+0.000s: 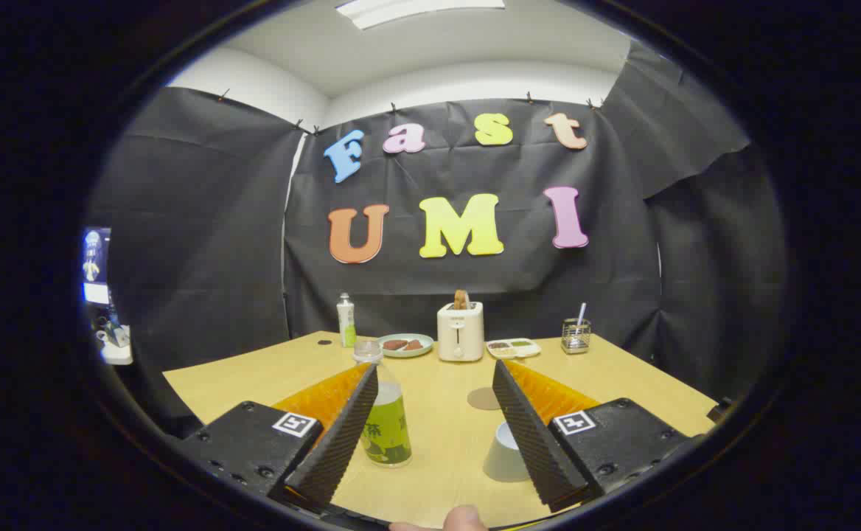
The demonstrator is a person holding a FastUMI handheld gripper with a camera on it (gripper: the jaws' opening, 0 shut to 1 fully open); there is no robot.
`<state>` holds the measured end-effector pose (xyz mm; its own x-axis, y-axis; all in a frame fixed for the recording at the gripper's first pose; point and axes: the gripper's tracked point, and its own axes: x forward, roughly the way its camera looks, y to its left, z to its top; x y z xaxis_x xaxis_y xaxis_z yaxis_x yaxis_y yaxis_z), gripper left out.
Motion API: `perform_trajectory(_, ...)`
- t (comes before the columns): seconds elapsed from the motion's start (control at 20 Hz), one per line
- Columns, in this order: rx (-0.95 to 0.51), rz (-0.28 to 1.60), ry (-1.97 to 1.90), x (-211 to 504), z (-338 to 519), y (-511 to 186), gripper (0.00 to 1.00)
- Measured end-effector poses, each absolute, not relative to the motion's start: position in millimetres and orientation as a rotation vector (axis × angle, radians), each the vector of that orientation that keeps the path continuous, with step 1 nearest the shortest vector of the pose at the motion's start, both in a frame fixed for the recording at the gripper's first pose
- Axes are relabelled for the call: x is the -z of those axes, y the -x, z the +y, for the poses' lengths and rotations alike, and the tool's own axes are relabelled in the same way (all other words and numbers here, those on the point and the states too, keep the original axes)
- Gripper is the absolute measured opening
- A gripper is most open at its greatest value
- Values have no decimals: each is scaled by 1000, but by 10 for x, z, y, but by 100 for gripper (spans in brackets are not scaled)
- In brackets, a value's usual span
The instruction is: Take the bottle from table, then pour the juice into the cup, finally place the bottle on the coaster
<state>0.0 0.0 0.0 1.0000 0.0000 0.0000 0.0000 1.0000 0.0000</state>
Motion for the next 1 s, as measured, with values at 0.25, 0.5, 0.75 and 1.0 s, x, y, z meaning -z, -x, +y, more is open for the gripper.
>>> perform_trajectory(0.25,-8,-1,0,4,24,7,100)
perform_trajectory(0.5,-14,-17,30,113,166,35,100)
perform_trajectory(0.75,-35,4,43,342,319,13,100)
perform_trajectory(1.0,-50,41,33,586,453,-37,100)
